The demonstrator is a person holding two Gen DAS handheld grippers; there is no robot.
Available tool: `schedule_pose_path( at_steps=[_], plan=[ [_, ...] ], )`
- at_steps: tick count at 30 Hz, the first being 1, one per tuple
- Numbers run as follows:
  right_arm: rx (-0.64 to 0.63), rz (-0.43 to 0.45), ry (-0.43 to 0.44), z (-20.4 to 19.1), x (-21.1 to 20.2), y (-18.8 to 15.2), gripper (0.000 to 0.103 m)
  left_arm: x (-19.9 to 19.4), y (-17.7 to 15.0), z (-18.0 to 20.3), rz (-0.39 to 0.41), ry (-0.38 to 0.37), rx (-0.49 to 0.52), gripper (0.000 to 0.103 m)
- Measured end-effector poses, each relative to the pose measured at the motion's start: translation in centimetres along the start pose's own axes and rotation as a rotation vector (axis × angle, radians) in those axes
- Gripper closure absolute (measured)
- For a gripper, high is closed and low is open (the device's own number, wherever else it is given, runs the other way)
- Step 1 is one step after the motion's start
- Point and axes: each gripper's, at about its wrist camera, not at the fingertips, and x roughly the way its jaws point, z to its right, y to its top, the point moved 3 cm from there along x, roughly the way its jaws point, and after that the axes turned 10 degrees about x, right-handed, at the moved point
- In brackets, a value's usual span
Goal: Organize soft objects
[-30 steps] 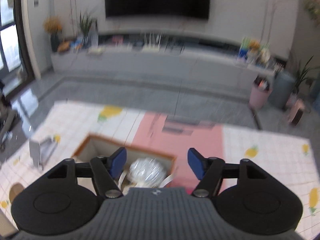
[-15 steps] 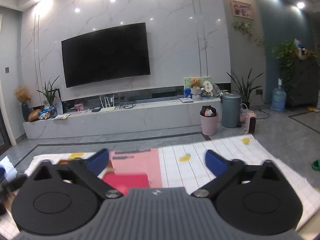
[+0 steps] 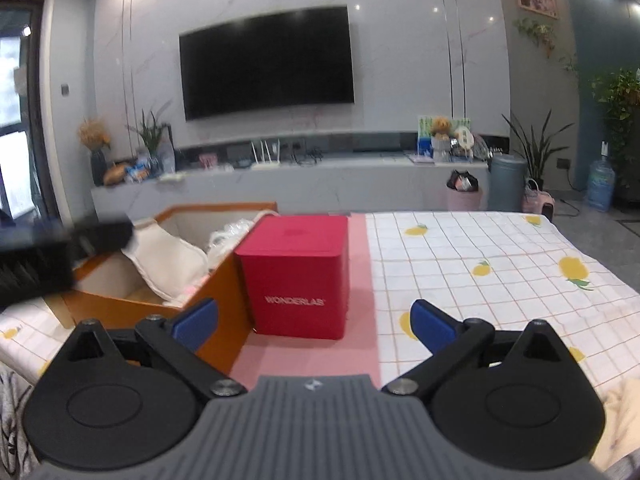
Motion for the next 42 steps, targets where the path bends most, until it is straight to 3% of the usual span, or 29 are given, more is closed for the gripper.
schedule_pose_path(
  at_steps=[4,11,29,42],
  plan=[
    [-0.015,-0.025,0.025,-0.7,0.0,-0.6,0.003,0.3,-1.2,0.1,-0.020,-0.019,-0.012,0.010],
    [-0.055,-0.037,-0.018,-1.3,0.2,-2.2,0.003,0.7,-3.4,0.7,-0.050,-0.019,-0.043,0.010],
    [-0.064,-0.012,-0.019,-1.4,0.0,-2.9,0.003,-0.6,-3.2,0.9,-0.061,0.023,-0.042,0.010],
    [-0.093,-0.027,-0.015,-1.8,0.0,-3.2,0.003,-0.6,-3.6,0.6,-0.116,0.019,-0.065,0.010]
  ],
)
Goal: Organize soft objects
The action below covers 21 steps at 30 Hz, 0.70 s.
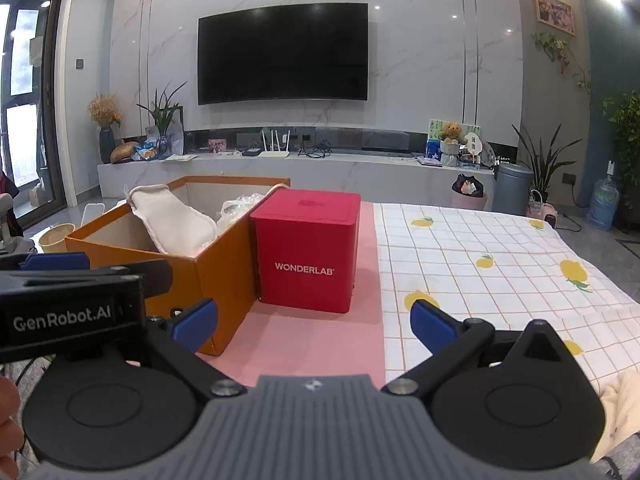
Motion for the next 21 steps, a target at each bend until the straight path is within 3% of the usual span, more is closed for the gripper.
schedule_pose_path(
  at_steps=[21],
  plan=[
    [-0.004,-0.021,-0.018,-0.03,0.25,-0.14,0.003,0.00,-0.04,0.03,-0.020,0.009,-0.002,0.010]
  ],
)
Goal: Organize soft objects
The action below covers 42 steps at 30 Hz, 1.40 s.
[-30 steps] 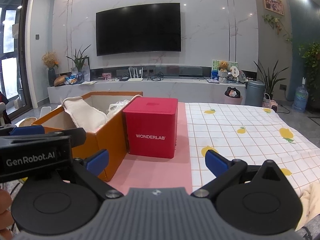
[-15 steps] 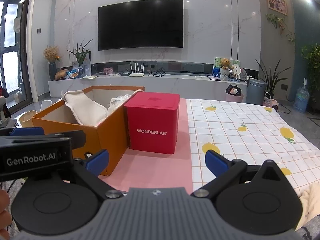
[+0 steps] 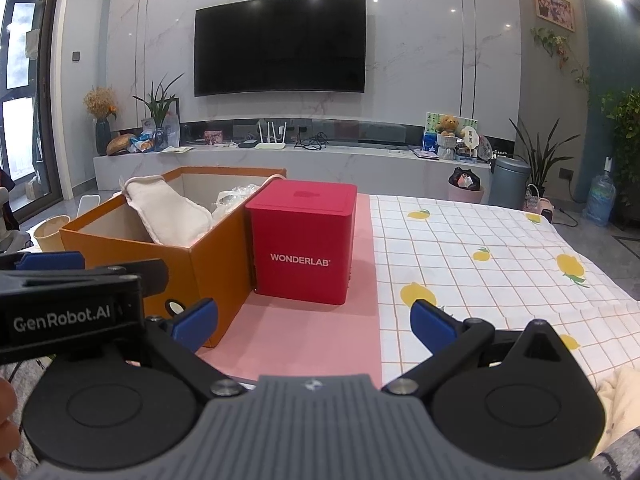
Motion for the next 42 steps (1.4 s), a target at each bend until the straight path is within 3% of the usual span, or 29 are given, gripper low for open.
schedule_pose_path(
  at_steps=[15,42],
  plan=[
    [-0.009,-0.012,-0.012,0.00,0.10,-0.17,0.003,0.14,0.00,0.29,0.002,0.029,0.024,0.010],
    [-0.008,-0.047,-0.020,-0.05,0.43,-0.30,0.003,0.47,-0.24,0.20,-0.038,0.014,0.020,0.010]
  ],
)
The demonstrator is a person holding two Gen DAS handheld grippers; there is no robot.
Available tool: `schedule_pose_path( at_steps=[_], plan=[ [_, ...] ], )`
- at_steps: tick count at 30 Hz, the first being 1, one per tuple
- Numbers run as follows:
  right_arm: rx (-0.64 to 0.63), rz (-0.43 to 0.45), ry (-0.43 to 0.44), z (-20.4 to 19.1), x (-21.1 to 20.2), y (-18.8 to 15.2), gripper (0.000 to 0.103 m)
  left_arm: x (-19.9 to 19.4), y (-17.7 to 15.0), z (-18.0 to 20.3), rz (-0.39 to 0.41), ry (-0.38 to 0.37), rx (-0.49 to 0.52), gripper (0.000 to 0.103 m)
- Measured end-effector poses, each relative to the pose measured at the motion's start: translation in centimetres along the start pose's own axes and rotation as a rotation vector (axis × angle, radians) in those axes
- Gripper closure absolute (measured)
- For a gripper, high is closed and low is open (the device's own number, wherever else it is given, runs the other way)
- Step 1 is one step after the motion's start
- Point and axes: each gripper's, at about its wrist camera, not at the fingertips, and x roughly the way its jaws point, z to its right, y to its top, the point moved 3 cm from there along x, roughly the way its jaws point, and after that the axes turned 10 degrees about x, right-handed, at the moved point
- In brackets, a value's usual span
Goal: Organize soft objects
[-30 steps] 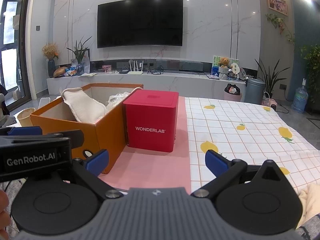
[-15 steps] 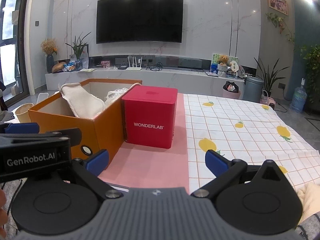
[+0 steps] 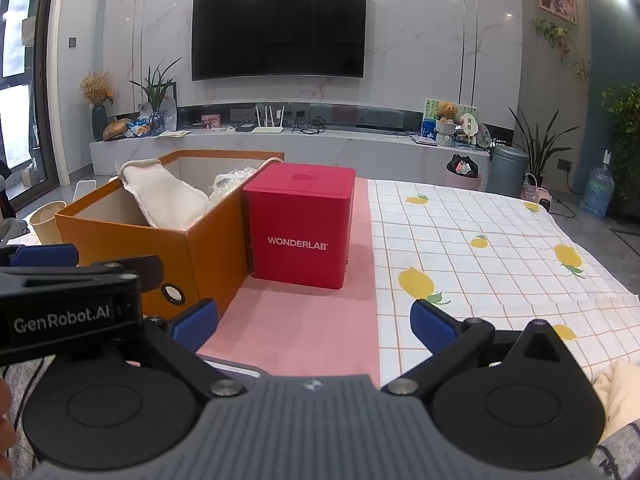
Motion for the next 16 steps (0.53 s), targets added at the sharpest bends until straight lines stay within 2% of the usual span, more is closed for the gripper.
schedule_pose_path(
  at_steps=[16],
  plan=[
    [-0.002,-0.004,-0.004,0.00,0.07,-0.13,0.003,0.07,-0.03,-0.05,-0.005,0.000,-0.001,0.010]
  ],
)
